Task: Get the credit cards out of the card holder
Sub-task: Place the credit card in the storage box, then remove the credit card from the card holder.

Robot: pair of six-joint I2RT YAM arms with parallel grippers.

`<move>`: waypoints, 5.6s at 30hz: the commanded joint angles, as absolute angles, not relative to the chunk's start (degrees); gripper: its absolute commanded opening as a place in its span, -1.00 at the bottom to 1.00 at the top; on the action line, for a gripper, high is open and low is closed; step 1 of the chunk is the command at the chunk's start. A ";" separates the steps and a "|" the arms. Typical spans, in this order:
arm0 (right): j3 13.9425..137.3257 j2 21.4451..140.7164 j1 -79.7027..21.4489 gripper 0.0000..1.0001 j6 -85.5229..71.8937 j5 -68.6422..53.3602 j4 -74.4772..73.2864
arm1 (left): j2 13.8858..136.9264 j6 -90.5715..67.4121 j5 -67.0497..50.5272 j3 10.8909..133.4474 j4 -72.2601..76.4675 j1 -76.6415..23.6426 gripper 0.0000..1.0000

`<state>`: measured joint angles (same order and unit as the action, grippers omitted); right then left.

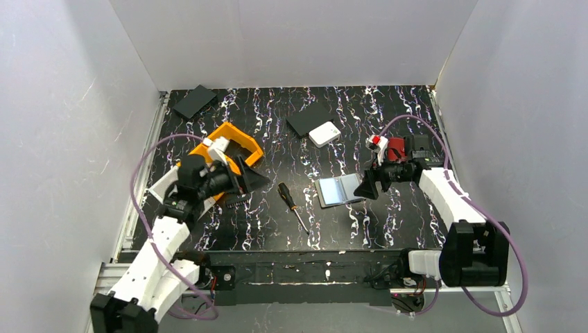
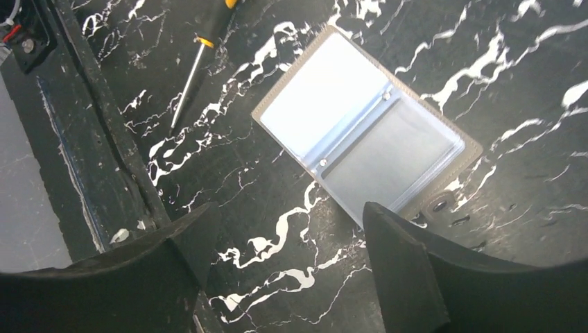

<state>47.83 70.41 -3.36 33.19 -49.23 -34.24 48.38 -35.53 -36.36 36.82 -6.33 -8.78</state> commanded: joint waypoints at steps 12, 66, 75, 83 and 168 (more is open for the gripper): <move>48.52 84.46 -7.02 0.12 17.92 -36.94 -24.05 | 69.17 -45.35 -12.76 41.89 4.76 -43.26 0.83; 53.09 91.91 -7.73 0.34 10.44 -41.43 -22.87 | 111.40 -44.56 -14.95 59.14 10.37 -48.17 -0.60; 52.04 87.55 -7.03 0.33 11.84 -40.32 -22.32 | 111.52 -45.08 -15.29 59.22 10.37 -48.17 -0.60; 50.78 88.60 -7.03 0.33 11.07 -40.83 -21.94 | 111.62 -45.22 -15.56 59.18 10.35 -48.25 -0.60; 51.22 92.43 -7.12 0.41 11.67 -37.58 -23.35 | 112.76 -46.05 -17.31 60.33 10.35 -48.18 -0.60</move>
<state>51.09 91.35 -7.16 11.97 -37.01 -22.98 111.24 -46.74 -18.00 60.18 14.13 -47.75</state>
